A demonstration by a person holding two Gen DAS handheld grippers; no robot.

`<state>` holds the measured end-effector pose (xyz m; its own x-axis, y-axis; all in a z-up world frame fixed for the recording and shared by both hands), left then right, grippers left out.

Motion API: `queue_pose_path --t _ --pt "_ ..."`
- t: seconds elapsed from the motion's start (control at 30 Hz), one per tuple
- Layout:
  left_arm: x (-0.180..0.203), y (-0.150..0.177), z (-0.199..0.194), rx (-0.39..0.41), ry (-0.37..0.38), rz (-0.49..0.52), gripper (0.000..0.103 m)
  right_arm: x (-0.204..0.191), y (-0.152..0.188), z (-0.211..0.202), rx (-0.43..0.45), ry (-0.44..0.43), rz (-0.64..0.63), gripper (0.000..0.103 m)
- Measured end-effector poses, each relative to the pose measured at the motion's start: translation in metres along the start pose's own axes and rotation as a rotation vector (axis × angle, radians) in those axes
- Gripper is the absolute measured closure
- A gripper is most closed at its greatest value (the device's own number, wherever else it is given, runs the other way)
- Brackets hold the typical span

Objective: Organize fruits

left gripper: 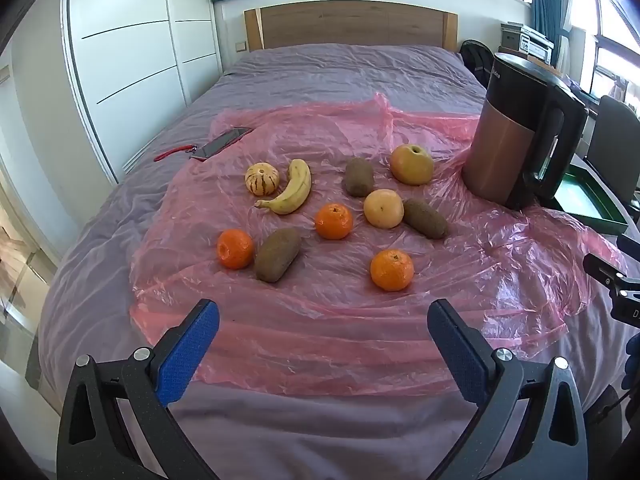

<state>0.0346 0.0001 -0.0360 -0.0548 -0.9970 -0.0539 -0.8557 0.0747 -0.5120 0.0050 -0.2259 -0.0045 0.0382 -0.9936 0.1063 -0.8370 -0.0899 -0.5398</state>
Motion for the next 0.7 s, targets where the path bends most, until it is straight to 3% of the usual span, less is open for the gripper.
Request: queue_pose_path --t 0.33,0.7 --pt "-0.003 0.002 0.005 0.013 -0.003 -0.005 0.001 0.001 0.002 0.002 -0.001 -0.001 0.002 0.0" --pt "0.002 0.004 0.011 -0.026 -0.009 0.022 0.001 -0.004 0.001 -0.002 0.027 -0.03 0.004 0.0"
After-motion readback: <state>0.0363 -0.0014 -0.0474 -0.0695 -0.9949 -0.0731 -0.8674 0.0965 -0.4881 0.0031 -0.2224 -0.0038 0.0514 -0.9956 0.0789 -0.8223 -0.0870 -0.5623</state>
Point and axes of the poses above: each gripper's, at about its wrist camera, not at the fingertips, and z roughly the way its jaws point, x to its right, y to its underside, the point moved 5 cm from there along z, roughly the way its jaws point, and after that the axes turned 13 degrees about -x, right-handed, at the moved point
